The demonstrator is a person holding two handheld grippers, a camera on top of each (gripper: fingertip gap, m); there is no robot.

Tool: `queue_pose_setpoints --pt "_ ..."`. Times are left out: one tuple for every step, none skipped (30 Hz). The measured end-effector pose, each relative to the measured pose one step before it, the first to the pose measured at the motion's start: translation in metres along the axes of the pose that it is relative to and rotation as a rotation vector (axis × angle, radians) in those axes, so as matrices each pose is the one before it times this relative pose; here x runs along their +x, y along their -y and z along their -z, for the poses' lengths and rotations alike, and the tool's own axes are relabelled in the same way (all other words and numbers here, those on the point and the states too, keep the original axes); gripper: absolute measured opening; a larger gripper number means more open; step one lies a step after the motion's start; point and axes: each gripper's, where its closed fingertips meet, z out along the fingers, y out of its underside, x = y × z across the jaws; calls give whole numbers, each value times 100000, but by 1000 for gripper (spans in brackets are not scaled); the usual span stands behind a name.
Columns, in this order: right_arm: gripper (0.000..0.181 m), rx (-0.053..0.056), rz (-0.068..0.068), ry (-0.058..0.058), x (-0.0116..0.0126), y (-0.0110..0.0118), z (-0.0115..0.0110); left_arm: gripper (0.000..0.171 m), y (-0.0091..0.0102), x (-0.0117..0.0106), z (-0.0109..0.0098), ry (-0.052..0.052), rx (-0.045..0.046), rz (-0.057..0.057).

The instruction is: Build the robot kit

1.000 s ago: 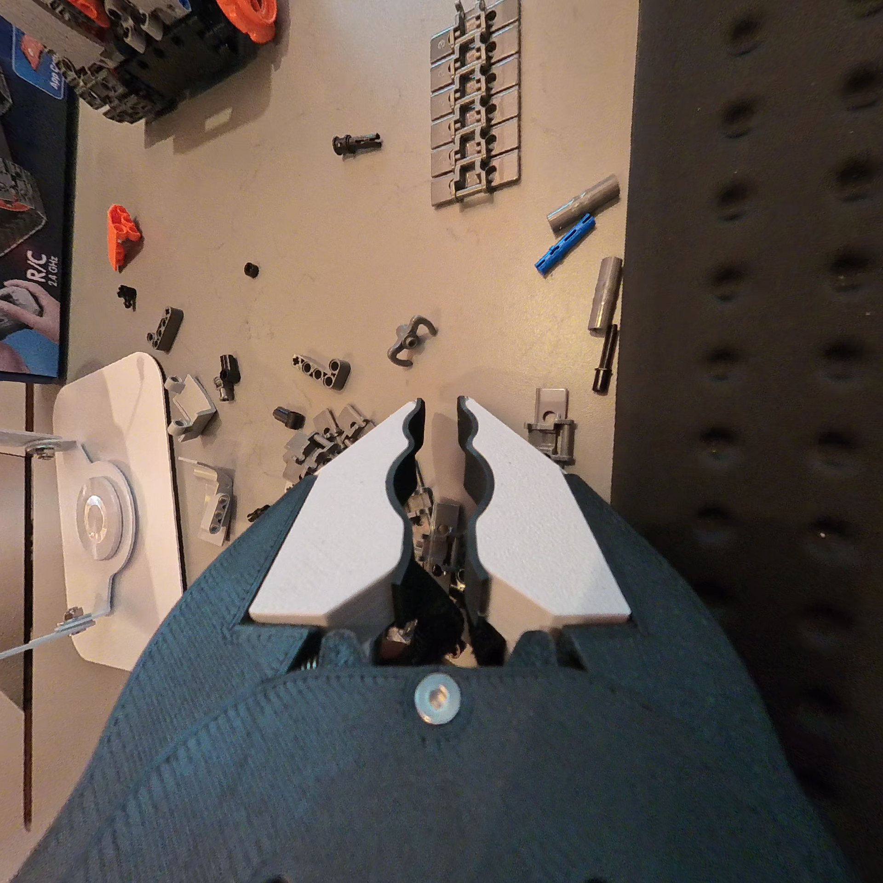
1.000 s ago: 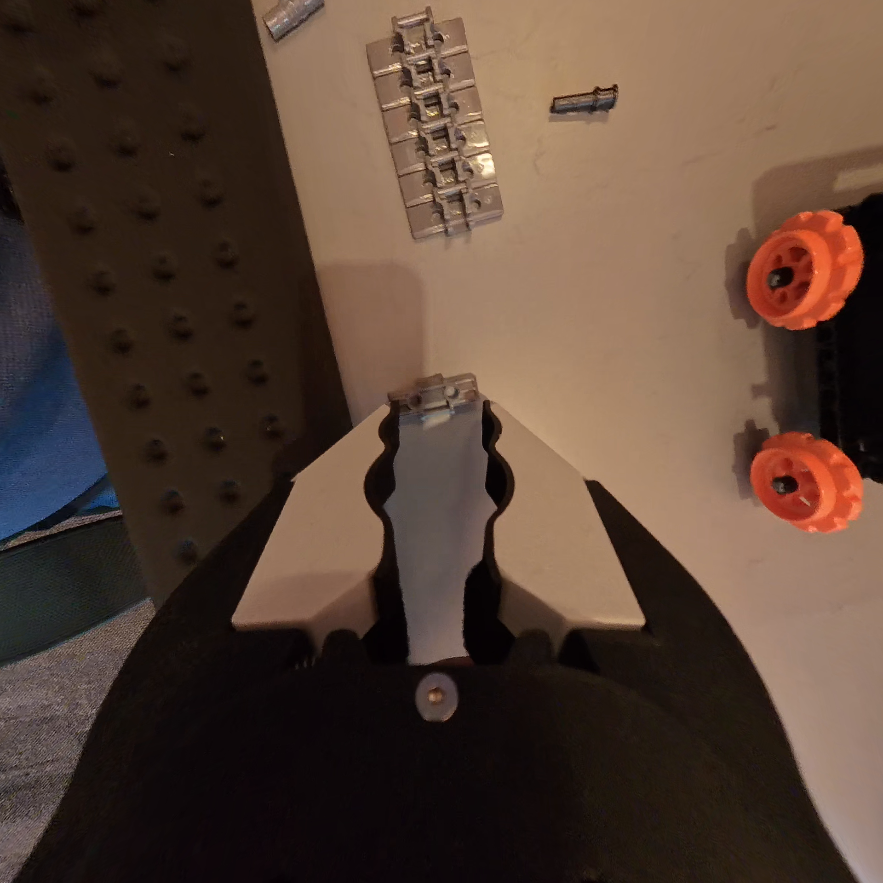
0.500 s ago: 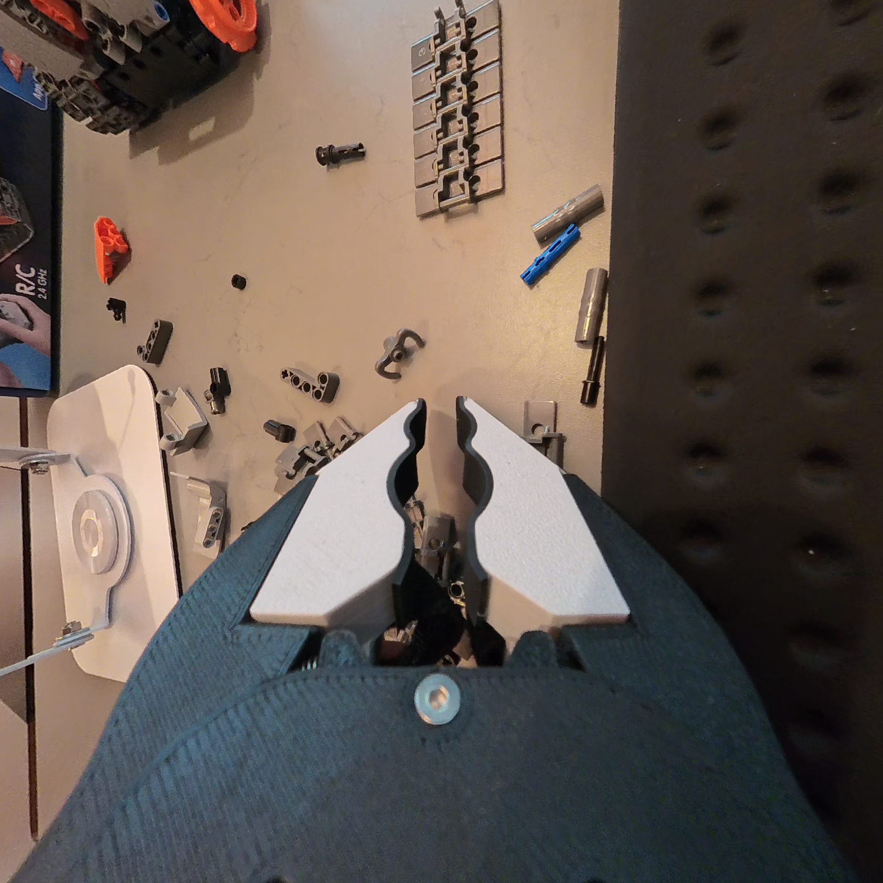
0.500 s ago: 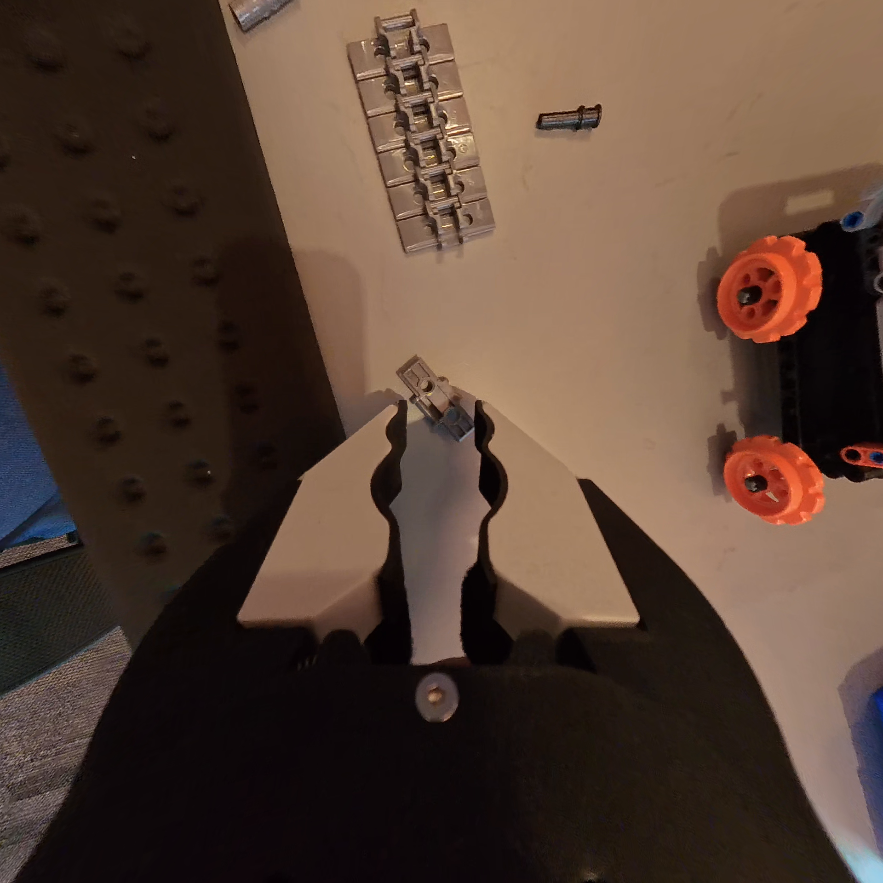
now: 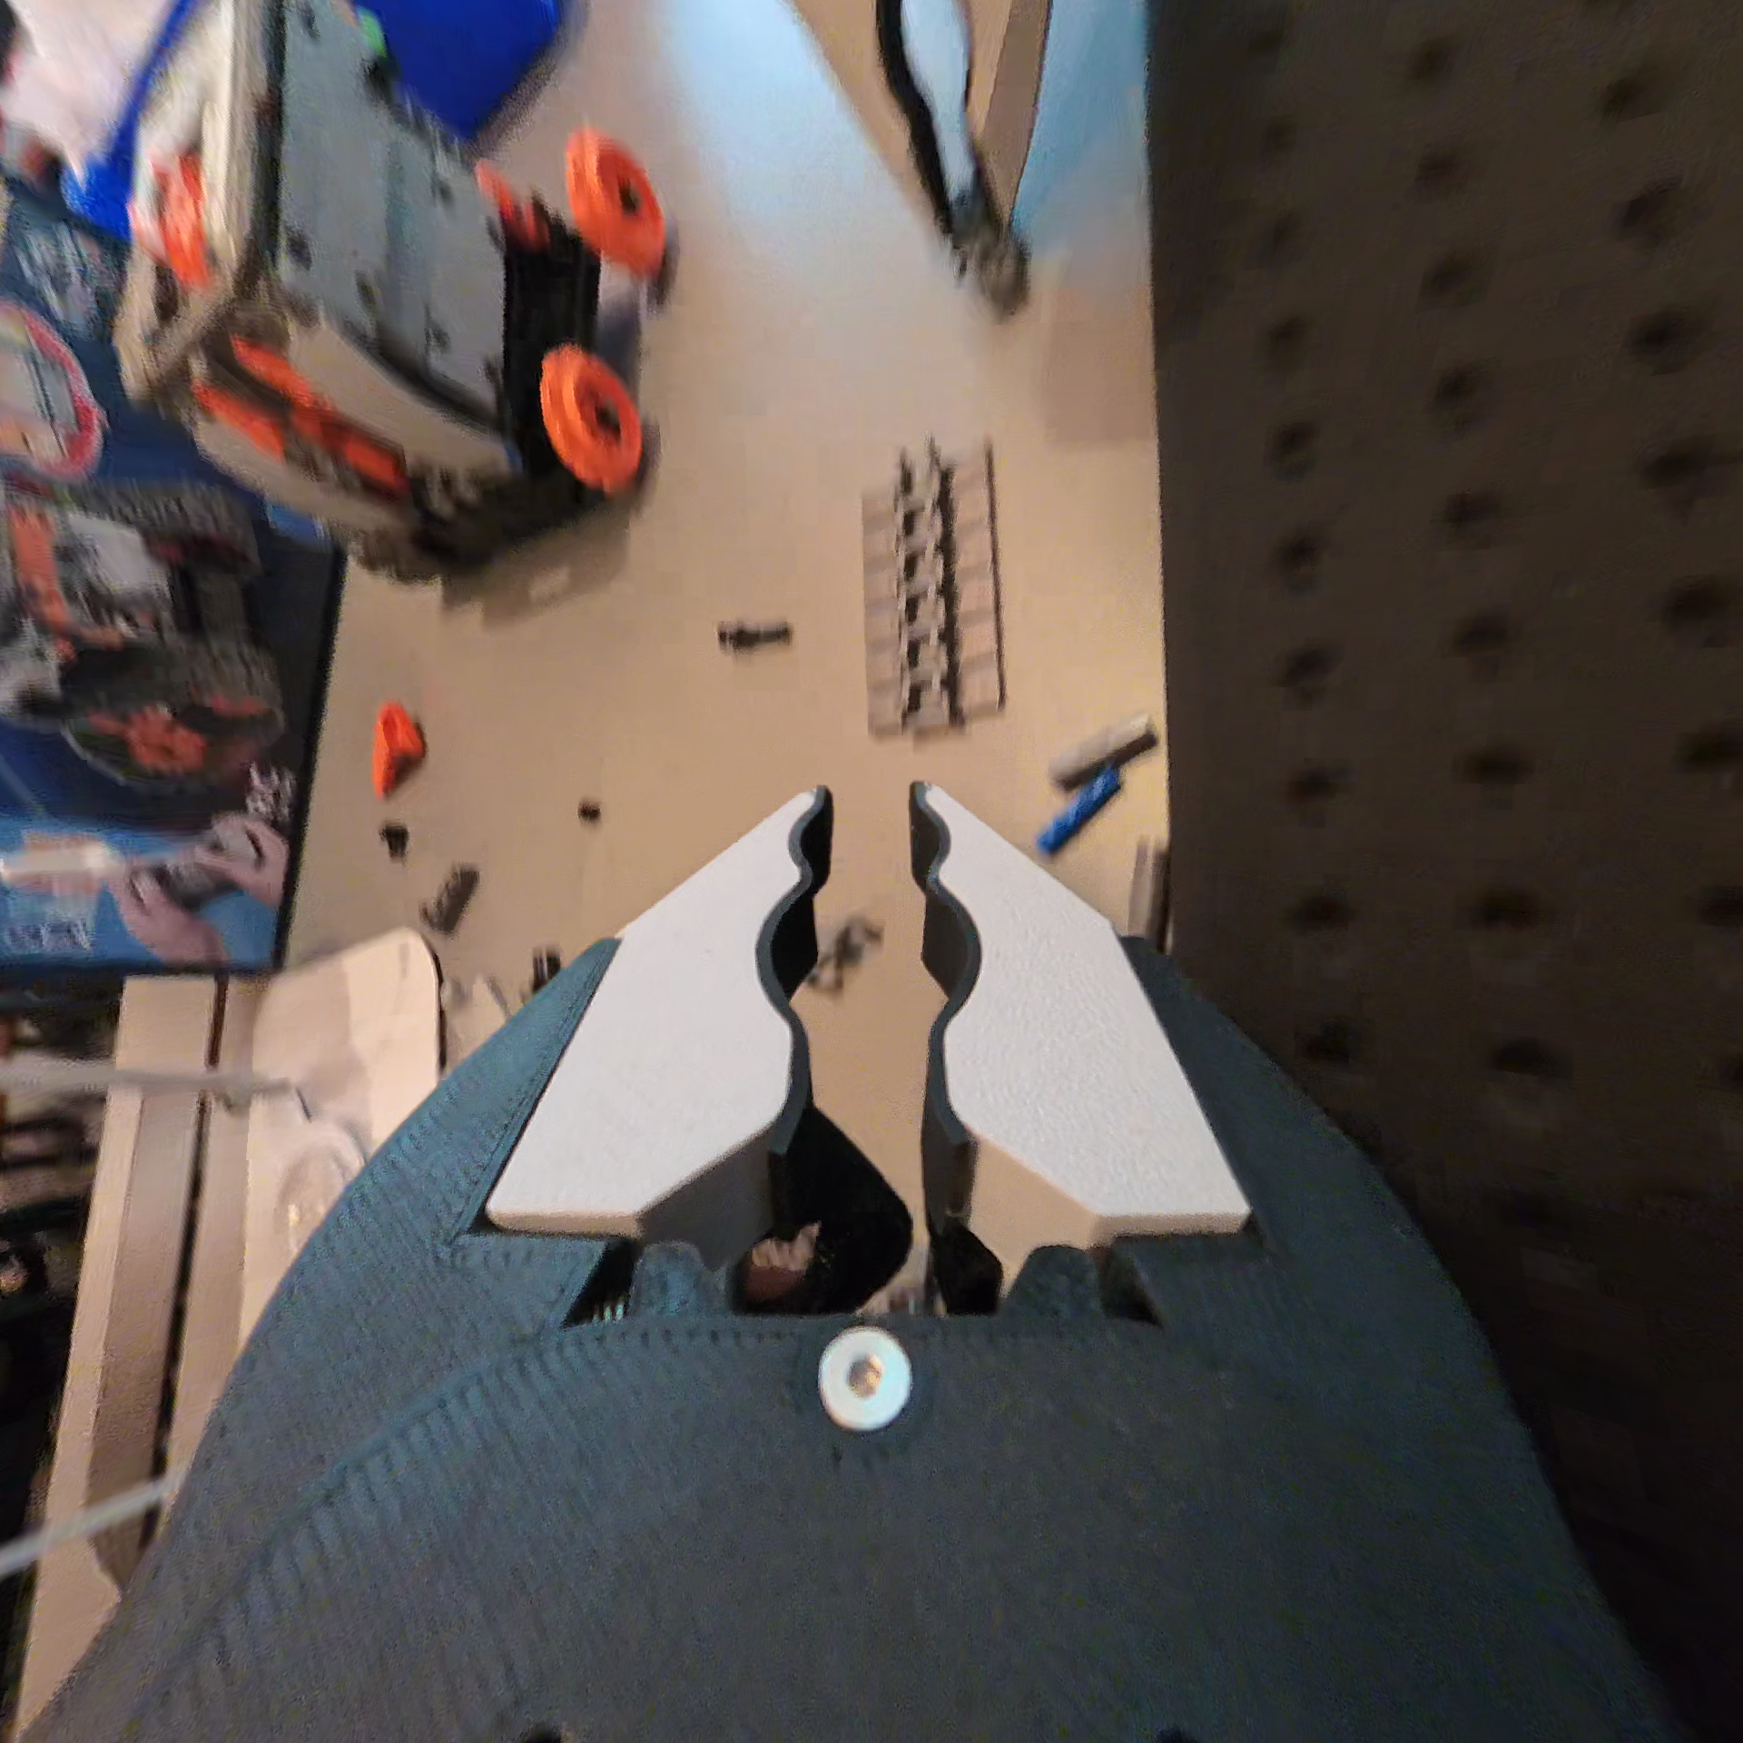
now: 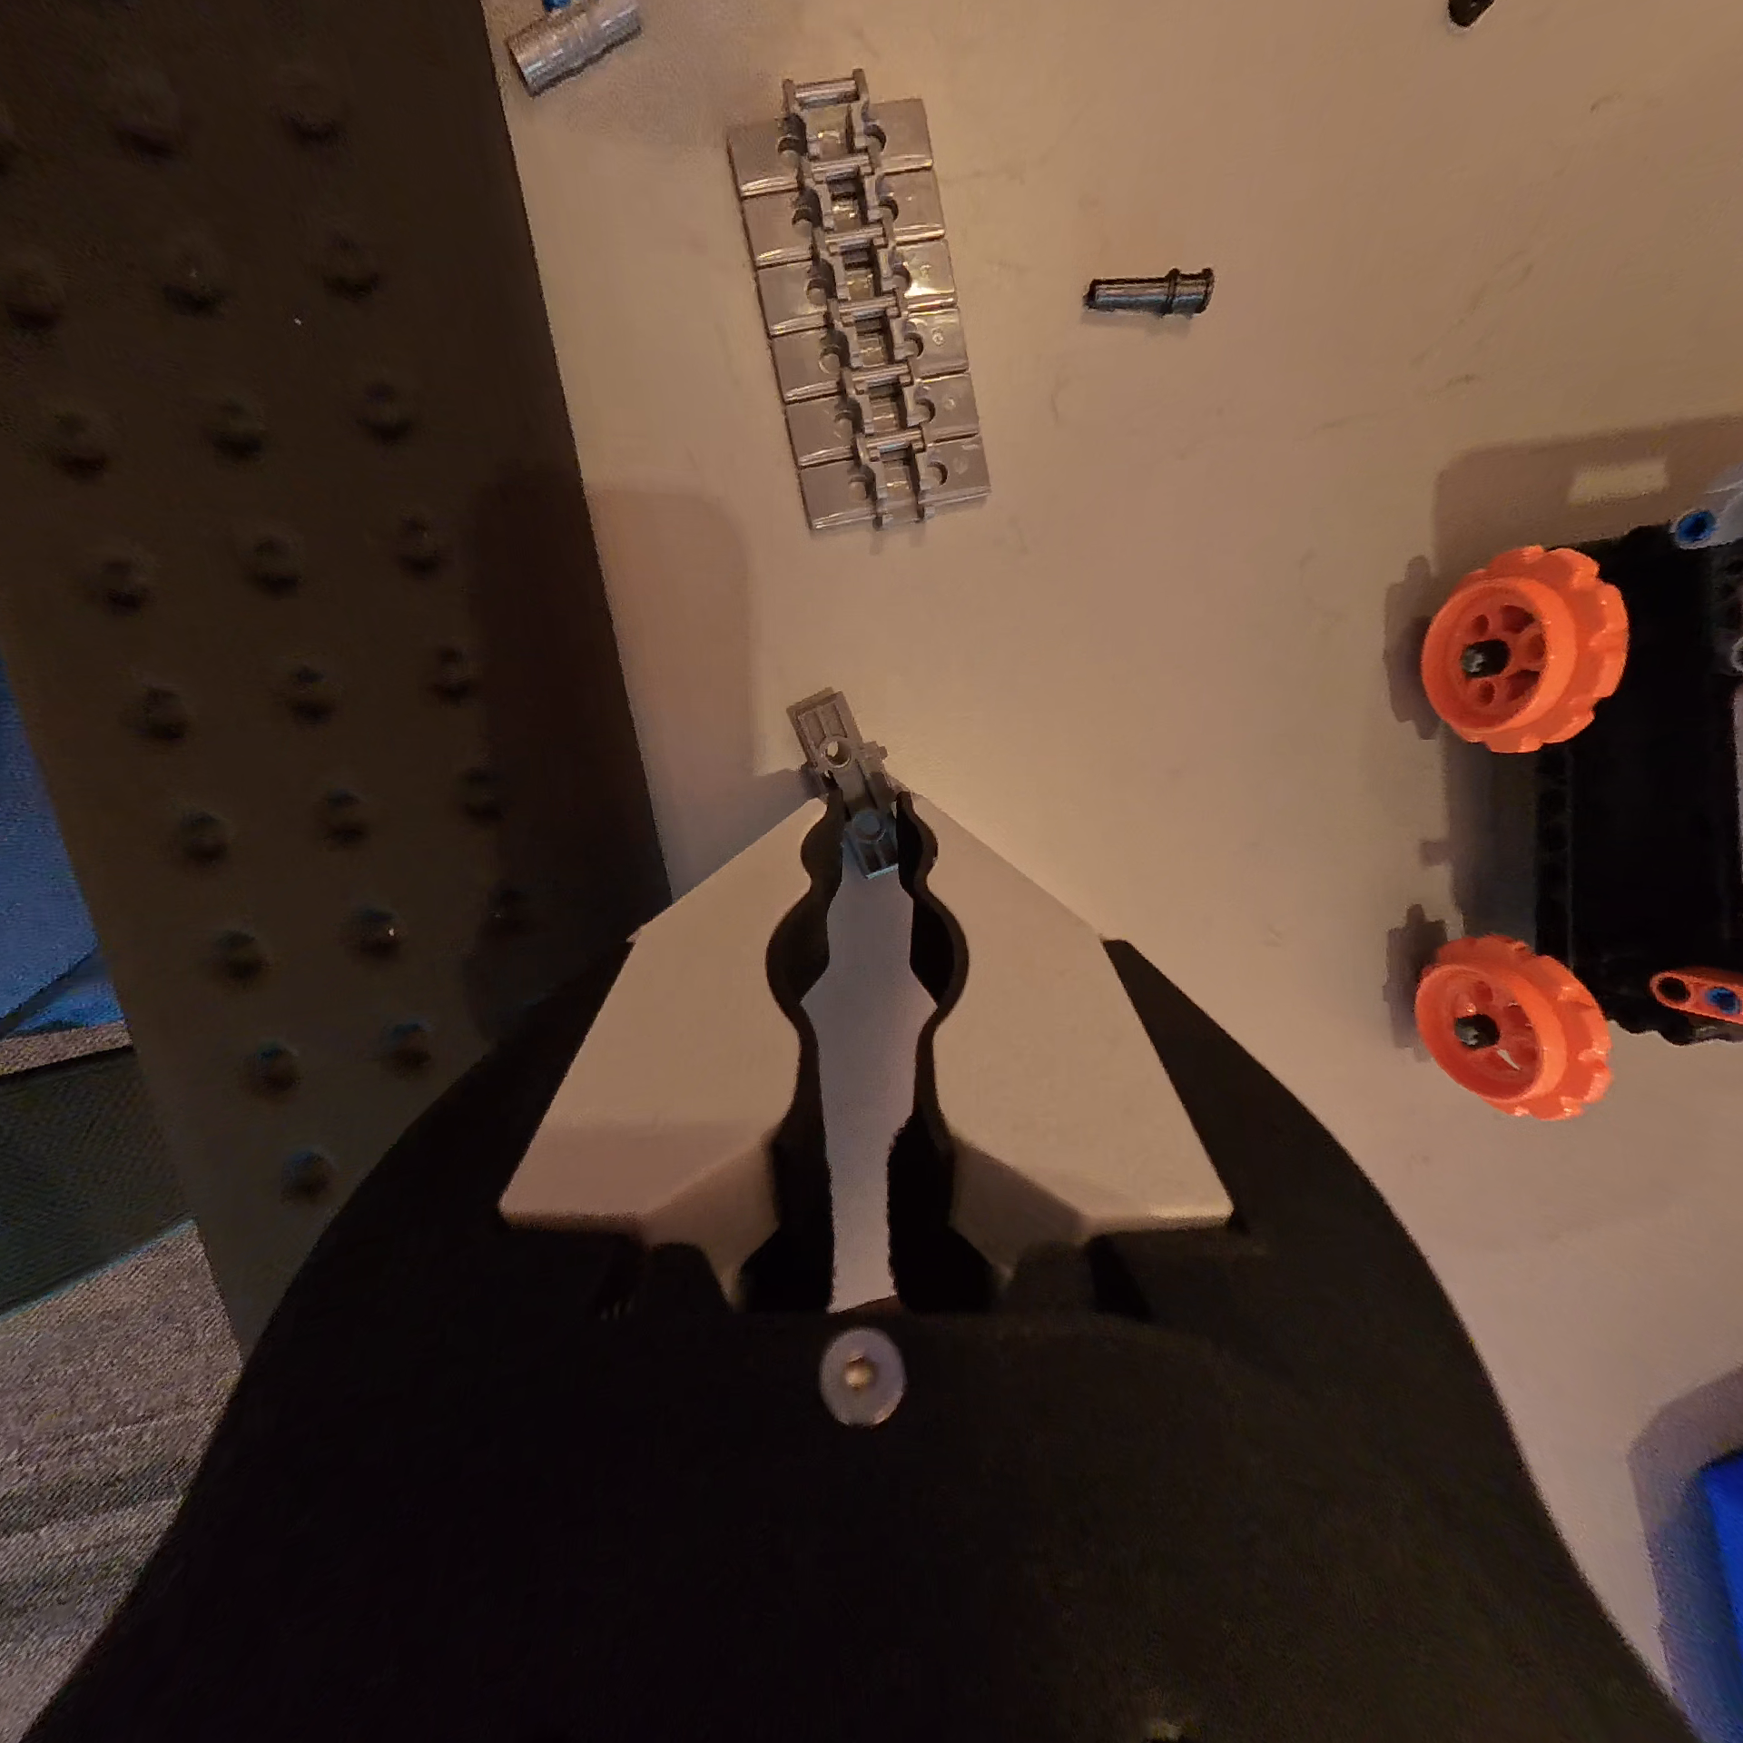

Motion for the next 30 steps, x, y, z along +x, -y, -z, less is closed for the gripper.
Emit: queue_pose_setpoints --pt "8 825 -2 -782 114 76 -5 16 1447 49 -561 1457 2915 -3097" --pt "8 1530 362 -1023 75 243 28 16 1331 211 -684 506 1926 -3141" --pt "8 2176 419 -1269 76 355 61 17 1169 407 -776 -843 1052 -2775" --pt "7 1770 490 -1292 54 289 79 17 1039 148 -751 438 674 -2939" --pt "7 1588 1427 -1930 73 249 85 18 836 -177 -722 1642 131 -2088" --pt "7 2001 1672 -2053 45 283 120 18 689 -161 -706 473 -105 -12" --pt "7 1811 792 -1778 15 275 153 19 521 -190 -687 -120 -450 1683" --pt "7 1658 928 -2279 107 234 184 21 410 -467 -602 1462 -325 1882" --pt "7 1808 1105 -2627 149 248 212 21 255 -205 -510 -317 -387 1872" --pt "7 1524 640 -2214 140 214 213 21 106 -74 -454 -1432 -750 3527" --pt "7 1294 681 -2422 183 167 209 20 77 -111 -382 -1874 -224 7190" --pt "7 1202 816 -2844 256 154 215 19 200 436 -277 -5961 986 8696" --pt "7 1198 899 -2501 226 156 206 19 255 369 -163 -5142 1851 7149" --pt "8 1403 1172 -2463 205 191 176 17 172 -52 -71 -1718 1638 4672" --pt "7 1133 1429 -2455 187 153 131 17 119 40 -35 -1625 1129 2833" --pt "7 836 1395 -1928 112 117 72 17 216 140 -17 -1815 1684 2519" --pt "7 1066 1309 -1519 57 169 57 16 127 -55 -83 -527 1046 3129" --pt "7 1118 1486 -1258 15 199 40 15 94 -100 -132 -112 859 2711" --pt "7 373 1644 -1036 -32 92 1 13 254 -62 -114 -379 1965 2478" --pt "8 -101 1837 -1408 32 35 -9 10 174 -10 -98 -654 1472 2310" --pt "8 39 1903 -1937 119 63 10 9 122 -71 -73 -135 905 1539" --pt "8 -160 1685 -1860 118 26 21 8 172 -47 20 -148 1263 333" --pt "8 -299 856 -1202 53 -13 41 8 62 -38 -8 -68 266 -310" --pt "8 -241 -460 -343 23 -42 50 8 -39 -72 -73 591 -547 -567" --pt "8 -183 -1181 573 -27 -102 85 7 -59 -111 -113 1534 -698 -1991" --pt "11 24 -1607 2096 -162 -147 160 7 -245 -149 -197 2843 -2247 -4777" --pt "14 255 -2864 3273 -216 -175 237 2 -375 -171 -248 4066 -3533 -7528" --pt "16 96 -3957 3365 -142 -218 251 2 -164 -87 -236 4270 -2638 -8506" --pt "16 -221 -3439 2301 15 -316 221 2 -84 158 -246 2836 -2204 -8141" --pt "15 -590 -2108 1615 40 -380 148 2 -176 168 -267 2718 -2911 -7876"
